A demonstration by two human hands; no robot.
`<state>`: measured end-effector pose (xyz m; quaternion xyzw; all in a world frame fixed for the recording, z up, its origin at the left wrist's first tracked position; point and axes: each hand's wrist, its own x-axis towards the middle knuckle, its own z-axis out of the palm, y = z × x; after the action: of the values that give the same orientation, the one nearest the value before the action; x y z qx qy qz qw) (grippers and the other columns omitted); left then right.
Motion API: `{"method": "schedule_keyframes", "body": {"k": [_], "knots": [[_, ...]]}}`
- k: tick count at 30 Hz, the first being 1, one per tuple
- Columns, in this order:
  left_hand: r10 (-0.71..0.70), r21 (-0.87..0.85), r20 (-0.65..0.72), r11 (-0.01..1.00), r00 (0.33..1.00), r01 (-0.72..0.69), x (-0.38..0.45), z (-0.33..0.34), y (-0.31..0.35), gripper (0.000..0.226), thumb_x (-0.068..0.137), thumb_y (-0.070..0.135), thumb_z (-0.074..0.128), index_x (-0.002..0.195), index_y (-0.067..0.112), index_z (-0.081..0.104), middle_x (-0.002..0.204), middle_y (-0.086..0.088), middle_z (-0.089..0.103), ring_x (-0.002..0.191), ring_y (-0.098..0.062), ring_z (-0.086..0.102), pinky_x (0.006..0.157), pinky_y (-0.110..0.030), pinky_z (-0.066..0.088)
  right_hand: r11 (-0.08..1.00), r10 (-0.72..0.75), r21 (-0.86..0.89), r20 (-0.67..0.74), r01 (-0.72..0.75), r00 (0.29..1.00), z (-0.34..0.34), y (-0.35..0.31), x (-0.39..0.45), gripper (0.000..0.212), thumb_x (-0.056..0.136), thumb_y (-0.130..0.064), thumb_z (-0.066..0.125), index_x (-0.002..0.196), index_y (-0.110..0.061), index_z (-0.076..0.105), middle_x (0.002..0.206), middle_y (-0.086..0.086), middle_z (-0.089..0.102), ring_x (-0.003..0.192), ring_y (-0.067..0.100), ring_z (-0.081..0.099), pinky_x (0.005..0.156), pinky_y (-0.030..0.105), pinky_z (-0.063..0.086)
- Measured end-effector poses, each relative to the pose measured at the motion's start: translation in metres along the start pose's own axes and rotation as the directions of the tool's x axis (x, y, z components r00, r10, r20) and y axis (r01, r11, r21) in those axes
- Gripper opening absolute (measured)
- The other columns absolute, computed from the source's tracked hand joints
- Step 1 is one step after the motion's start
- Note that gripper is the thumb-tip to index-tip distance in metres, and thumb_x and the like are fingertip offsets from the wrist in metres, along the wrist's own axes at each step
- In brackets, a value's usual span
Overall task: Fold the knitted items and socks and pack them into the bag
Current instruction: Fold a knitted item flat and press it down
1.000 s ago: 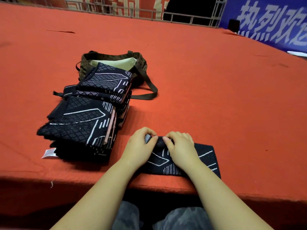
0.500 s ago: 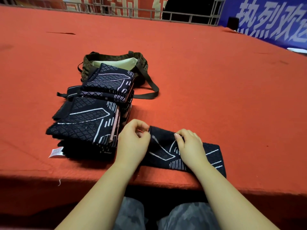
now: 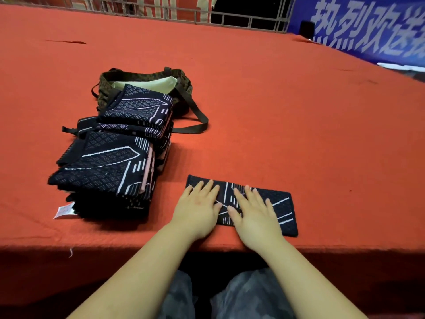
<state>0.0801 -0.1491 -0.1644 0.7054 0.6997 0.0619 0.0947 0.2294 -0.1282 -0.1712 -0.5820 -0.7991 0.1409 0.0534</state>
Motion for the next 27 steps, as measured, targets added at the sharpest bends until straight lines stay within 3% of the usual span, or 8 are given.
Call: {"method": "schedule_keyframes", "body": {"k": [4,9,13,16,18,20,23,27], "knots": [[-0.123,0.010,0.034,0.992,0.992,0.123,-0.003,0.005,-0.014,0.062,0.100,0.049,0.019,0.152,0.019,0.003,0.160,0.003,-0.003,0.147,-0.016,-0.004,0.118,-0.037,0.002,0.975,0.206,-0.082,-0.004,-0.206,0.979,-0.014,0.036,-0.012,0.066,0.097,-0.056,0.018,0.152,-0.023,-0.001,0.160,0.000,-0.007,0.146,0.015,-0.008,0.119,0.040,-0.003],[-0.347,-0.089,-0.126,0.937,0.929,0.338,-0.015,-0.008,-0.013,0.065,0.098,0.038,0.040,0.150,0.012,0.012,0.154,-0.012,0.020,0.135,-0.028,0.030,0.107,-0.037,0.028,0.973,0.193,-0.119,-0.062,-0.199,0.979,-0.020,0.018,-0.013,0.064,0.099,-0.045,0.027,0.152,-0.016,0.006,0.159,0.007,-0.004,0.147,0.021,-0.005,0.117,0.043,-0.006],[-0.551,-0.479,0.078,0.710,0.831,0.516,-0.014,-0.023,-0.017,0.070,0.085,0.022,0.063,0.143,0.008,0.026,0.136,-0.014,0.046,0.123,-0.031,0.048,0.095,-0.035,0.039,0.969,0.031,0.247,-0.221,0.025,0.975,-0.017,-0.021,-0.014,0.043,0.094,-0.024,0.049,0.136,-0.019,0.045,0.140,0.003,0.045,0.128,0.018,0.041,0.108,0.031,0.029],[-0.523,-0.650,0.201,0.561,0.828,0.512,-0.012,-0.030,-0.023,0.029,0.073,0.020,0.070,0.098,0.006,0.063,0.097,-0.011,0.068,0.085,-0.026,0.064,0.070,-0.029,0.045,0.823,0.087,0.566,-0.058,-0.039,0.994,-0.014,-0.049,-0.013,0.022,0.093,-0.026,0.050,0.112,-0.024,0.061,0.106,-0.006,0.064,0.100,0.012,0.059,0.090,0.026,0.043],[-0.437,-0.822,0.239,0.384,0.867,0.421,-0.020,-0.036,-0.019,0.010,0.073,0.017,0.069,0.076,0.008,0.065,0.072,-0.009,0.065,0.064,-0.021,0.058,0.065,-0.033,0.046,0.751,0.109,0.655,-0.003,-0.081,0.994,-0.014,-0.059,-0.009,0.014,0.093,-0.037,0.050,0.096,-0.030,0.061,0.100,-0.009,0.066,0.100,0.015,0.063,0.093,0.035,0.047],[-0.337,-0.920,0.240,0.221,0.911,0.324,-0.029,-0.042,-0.013,0.007,0.075,0.017,0.067,0.075,0.012,0.063,0.066,-0.003,0.063,0.065,-0.019,0.055,0.069,-0.035,0.045,0.642,0.114,0.760,0.040,-0.104,0.993,-0.021,-0.067,-0.007,0.023,0.093,-0.048,0.047,0.085,-0.030,0.059,0.094,-0.011,0.065,0.095,0.016,0.064,0.091,0.043,0.050],[-0.240,-0.955,0.222,0.140,0.945,0.260,-0.039,-0.049,-0.008,0.029,0.071,0.021,0.072,0.098,0.014,0.064,0.069,0.000,0.069,0.068,-0.016,0.063,0.072,-0.033,0.050,0.502,0.090,0.849,0.135,-0.162,0.987,-0.031,-0.077,-0.009,0.038,0.094,-0.056,0.038,0.083,-0.025,0.057,0.096,-0.002,0.064,0.093,0.021,0.063,0.088,0.046,0.053],[-0.319,-0.941,0.217,0.182,0.923,0.284,-0.044,-0.054,-0.013,0.020,0.081,0.009,0.067,0.100,0.013,0.065,0.048,0.009,0.057,0.046,-0.003,0.050,0.053,-0.018,0.046,0.764,0.048,0.636,0.113,-0.109,0.992,-0.024,-0.075,-0.010,0.056,0.099,-0.052,0.019,0.118,-0.020,0.061,0.125,0.004,0.059,0.116,0.025,0.053,0.103,0.040,0.039]]}}
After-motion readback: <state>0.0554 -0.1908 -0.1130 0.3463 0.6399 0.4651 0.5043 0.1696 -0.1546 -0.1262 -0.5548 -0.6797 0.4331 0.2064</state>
